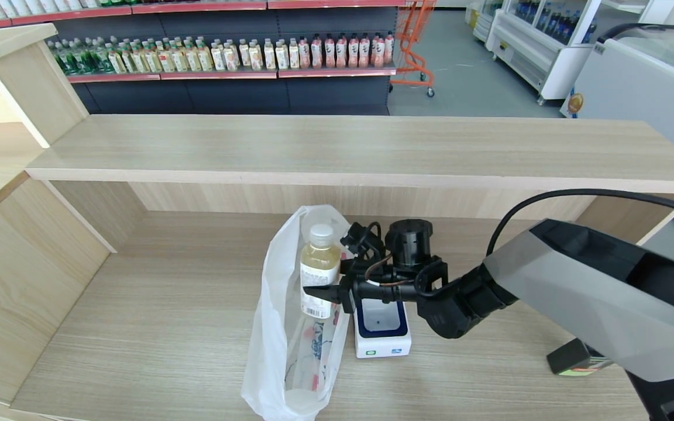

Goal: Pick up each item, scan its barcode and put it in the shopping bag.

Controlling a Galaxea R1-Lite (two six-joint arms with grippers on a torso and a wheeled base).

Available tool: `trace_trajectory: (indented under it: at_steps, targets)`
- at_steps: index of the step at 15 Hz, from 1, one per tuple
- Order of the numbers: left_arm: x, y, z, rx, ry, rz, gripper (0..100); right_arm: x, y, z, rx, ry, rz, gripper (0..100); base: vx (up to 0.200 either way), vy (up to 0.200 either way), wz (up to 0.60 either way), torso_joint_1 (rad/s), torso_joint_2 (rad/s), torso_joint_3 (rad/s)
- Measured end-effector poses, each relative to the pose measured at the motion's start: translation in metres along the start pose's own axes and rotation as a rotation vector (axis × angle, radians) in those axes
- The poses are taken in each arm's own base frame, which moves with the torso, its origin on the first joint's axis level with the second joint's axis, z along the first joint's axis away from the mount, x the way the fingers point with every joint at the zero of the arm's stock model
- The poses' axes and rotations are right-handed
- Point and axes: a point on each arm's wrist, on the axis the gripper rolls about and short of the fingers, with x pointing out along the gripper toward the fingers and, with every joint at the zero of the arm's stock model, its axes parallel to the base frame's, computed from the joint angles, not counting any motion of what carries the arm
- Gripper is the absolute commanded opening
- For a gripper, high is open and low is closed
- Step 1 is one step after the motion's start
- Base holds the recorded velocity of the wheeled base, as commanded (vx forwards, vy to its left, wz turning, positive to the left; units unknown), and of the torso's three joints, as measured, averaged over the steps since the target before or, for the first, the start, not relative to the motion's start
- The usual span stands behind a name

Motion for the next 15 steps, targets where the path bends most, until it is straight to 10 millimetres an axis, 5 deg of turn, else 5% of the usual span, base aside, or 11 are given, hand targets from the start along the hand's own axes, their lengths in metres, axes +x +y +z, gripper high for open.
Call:
trace_trajectory:
  at_steps: [3, 4, 9, 15]
  targets:
    - [0.000, 0.000, 0.000, 0.000, 0.000, 0.000, 100, 0.008, 0.007, -0.005, -0.051, 0.009, 0.021, 0, 0.000, 0.000, 0.00, 0.000, 0.00, 0.000]
    - [0.000, 0.000, 0.000, 0.000, 0.000, 0.000, 100, 0.010, 0.009, -0.007, -0.053, 0.016, 0.027, 100, 0.000, 0.000, 0.00, 0.000, 0.00, 0.000]
    - [0.000, 0.000, 0.000, 0.000, 0.000, 0.000, 100, 0.008, 0.011, -0.008, -0.009, 0.042, 0.036, 100, 0.000, 0.000, 0.00, 0.000, 0.00, 0.000]
    - [0.000, 0.000, 0.000, 0.000, 0.000, 0.000, 100, -0.025, 0.013, 0.021, 0.509, 0.023, -0.004, 100, 0.000, 0.000, 0.00, 0.000, 0.00, 0.000]
